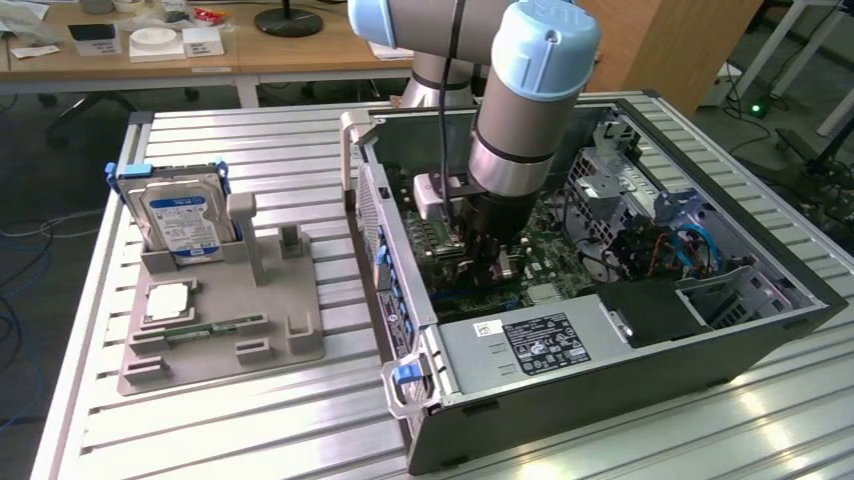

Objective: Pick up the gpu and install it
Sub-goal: 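Insert the gpu into the slot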

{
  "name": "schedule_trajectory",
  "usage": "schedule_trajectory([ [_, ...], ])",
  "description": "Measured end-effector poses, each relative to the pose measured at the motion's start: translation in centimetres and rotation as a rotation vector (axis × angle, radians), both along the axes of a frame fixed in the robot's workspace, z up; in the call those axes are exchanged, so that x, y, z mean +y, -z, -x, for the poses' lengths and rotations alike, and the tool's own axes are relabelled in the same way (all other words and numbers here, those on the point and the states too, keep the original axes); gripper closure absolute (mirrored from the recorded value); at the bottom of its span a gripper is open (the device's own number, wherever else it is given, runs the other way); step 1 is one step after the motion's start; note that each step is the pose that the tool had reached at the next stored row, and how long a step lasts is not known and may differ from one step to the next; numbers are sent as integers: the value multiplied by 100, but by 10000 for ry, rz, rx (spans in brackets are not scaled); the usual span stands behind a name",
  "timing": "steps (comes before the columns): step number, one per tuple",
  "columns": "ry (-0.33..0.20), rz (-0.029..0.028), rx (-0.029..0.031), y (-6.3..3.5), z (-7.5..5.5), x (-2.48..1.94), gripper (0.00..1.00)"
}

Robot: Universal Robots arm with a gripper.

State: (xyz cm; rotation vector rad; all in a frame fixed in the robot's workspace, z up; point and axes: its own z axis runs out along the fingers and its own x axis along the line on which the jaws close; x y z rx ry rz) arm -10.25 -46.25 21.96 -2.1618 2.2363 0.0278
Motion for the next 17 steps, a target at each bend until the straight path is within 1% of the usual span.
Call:
schedule_trajectory([
  [13, 0, 0, 3, 0, 5, 1, 72],
  [14, 1, -7, 8, 1, 6, 2, 72],
  [16, 5, -4, 1, 2, 7, 2, 71],
  [17, 3, -2, 2, 1, 7, 1, 65],
])
